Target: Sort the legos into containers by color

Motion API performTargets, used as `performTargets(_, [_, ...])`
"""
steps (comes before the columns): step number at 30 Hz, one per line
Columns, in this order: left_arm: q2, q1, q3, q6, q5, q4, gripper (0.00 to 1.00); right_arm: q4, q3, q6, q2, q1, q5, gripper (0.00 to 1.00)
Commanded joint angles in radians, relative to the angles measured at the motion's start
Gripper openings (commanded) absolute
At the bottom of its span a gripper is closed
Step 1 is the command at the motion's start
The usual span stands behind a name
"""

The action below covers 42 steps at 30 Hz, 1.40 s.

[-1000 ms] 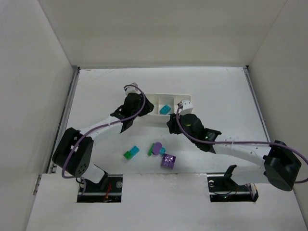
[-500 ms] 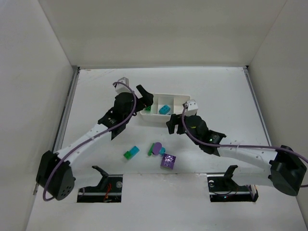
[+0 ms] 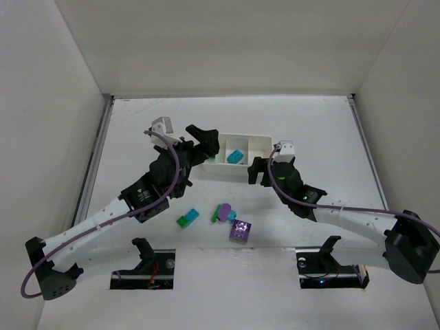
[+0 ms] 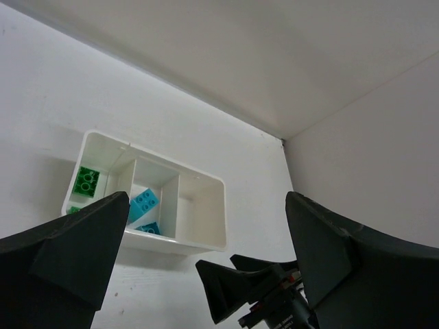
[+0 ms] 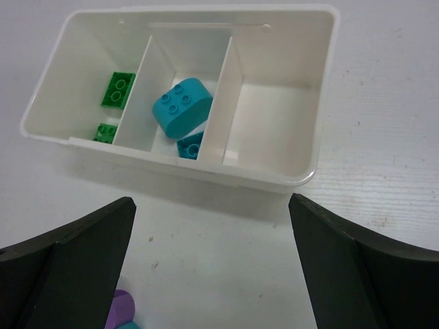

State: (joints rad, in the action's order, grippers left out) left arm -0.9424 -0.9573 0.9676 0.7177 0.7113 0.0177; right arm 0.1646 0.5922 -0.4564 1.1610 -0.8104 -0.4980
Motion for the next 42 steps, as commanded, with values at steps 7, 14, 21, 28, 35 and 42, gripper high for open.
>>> performTargets(7, [-0.038,0.139,0.023,0.061,-0.091,-0.024,1.0,0.038,0.077,-0.005,0.095,0.018,-0.022,1.0])
performTargets(14, [-0.065,0.197,0.013,0.115,-0.17,-0.021,1.0,0.0,0.063,-0.001,0.043,-0.005,-0.024,1.0])
performTargets(21, [-0.052,0.182,0.002,0.115,-0.187,-0.004,1.0,-0.109,0.061,-0.002,0.0,-0.117,0.019,1.0])
performTargets(28, [-0.067,0.2,-0.038,0.109,-0.191,0.016,1.0,-0.275,0.055,-0.086,-0.035,-0.252,0.044,0.57])
performTargets(35, [-0.065,0.208,-0.127,0.065,-0.19,0.031,1.0,-0.445,0.07,-0.252,-0.021,-0.402,0.009,0.75])
performTargets(42, [0.014,0.206,-0.251,0.025,-0.184,0.03,1.0,-0.562,0.08,-0.375,-0.001,-0.483,0.042,1.0])
